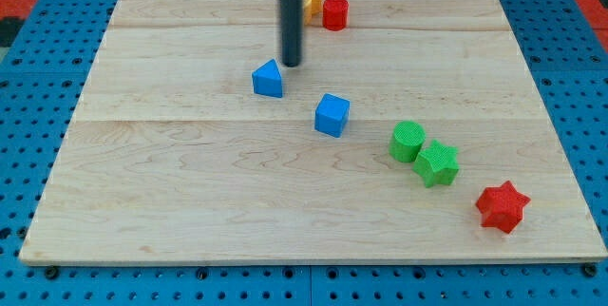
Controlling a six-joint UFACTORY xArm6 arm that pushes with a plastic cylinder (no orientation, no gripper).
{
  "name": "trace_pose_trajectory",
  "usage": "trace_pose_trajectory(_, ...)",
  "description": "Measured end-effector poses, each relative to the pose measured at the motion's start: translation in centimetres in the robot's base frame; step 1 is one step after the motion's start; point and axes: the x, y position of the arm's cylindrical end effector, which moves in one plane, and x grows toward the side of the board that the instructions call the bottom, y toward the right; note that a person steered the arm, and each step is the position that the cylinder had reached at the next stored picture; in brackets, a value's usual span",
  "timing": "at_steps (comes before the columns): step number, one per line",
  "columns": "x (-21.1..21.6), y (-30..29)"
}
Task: Slide the blue triangle slightly up
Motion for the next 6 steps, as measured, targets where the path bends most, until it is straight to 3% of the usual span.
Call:
trace_pose_trajectory(1, 1.7, -10.0)
trace_pose_trajectory(2, 8.3, -5.2)
trace_pose_trajectory(4, 4.1, 7.4)
trace_pose_trajectory(5, 1.4, 2.8)
trace_pose_trajectory(6, 2.5, 2.0)
